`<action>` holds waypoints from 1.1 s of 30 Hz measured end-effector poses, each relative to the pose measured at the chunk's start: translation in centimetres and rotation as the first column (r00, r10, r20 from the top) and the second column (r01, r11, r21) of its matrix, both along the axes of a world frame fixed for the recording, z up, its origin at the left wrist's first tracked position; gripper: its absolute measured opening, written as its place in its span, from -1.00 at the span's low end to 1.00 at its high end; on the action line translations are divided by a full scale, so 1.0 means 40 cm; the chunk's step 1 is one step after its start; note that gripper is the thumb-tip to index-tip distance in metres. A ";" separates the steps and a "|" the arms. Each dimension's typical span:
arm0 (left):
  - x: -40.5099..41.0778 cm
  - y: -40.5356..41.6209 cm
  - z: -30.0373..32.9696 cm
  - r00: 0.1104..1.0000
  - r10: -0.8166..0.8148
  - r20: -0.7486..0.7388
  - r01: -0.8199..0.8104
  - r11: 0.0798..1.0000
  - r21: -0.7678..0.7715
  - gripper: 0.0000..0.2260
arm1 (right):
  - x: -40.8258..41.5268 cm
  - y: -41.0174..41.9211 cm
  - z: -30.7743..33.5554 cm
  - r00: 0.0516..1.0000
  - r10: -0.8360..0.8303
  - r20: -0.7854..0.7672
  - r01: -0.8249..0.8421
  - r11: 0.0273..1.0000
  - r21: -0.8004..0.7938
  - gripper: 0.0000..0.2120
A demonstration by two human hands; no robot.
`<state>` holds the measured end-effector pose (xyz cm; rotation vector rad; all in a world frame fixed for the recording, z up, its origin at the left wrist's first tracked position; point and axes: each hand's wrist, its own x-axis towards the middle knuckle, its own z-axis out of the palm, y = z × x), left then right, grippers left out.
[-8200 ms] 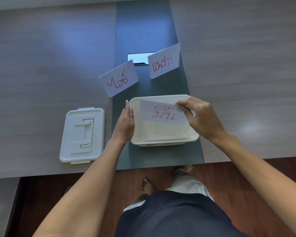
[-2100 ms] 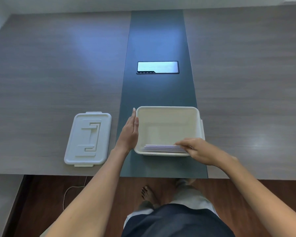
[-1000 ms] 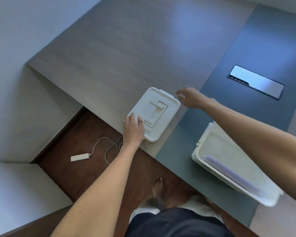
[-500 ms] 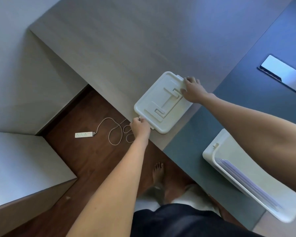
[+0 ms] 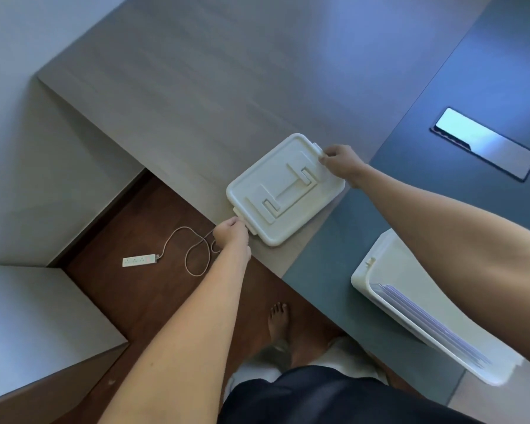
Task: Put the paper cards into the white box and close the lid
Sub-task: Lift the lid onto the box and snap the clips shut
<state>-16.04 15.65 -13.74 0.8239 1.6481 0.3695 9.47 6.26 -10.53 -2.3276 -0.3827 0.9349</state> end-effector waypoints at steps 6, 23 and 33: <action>0.040 0.026 0.104 0.988 -0.154 0.028 0.149 0.979 0.141 -0.84 | 0.009 -0.088 0.112 0.973 -0.201 0.111 0.190 0.976 0.109 -0.72; 0.264 -0.120 0.311 0.728 -0.652 0.211 0.585 0.752 0.303 -0.85 | -0.045 -0.579 0.353 0.705 -0.692 0.158 0.585 0.692 0.423 -0.82; 0.307 -0.313 0.345 0.426 -0.888 0.173 0.794 0.458 0.400 -0.90 | -0.245 -0.873 0.308 0.421 -0.888 0.185 0.765 0.457 0.454 -0.83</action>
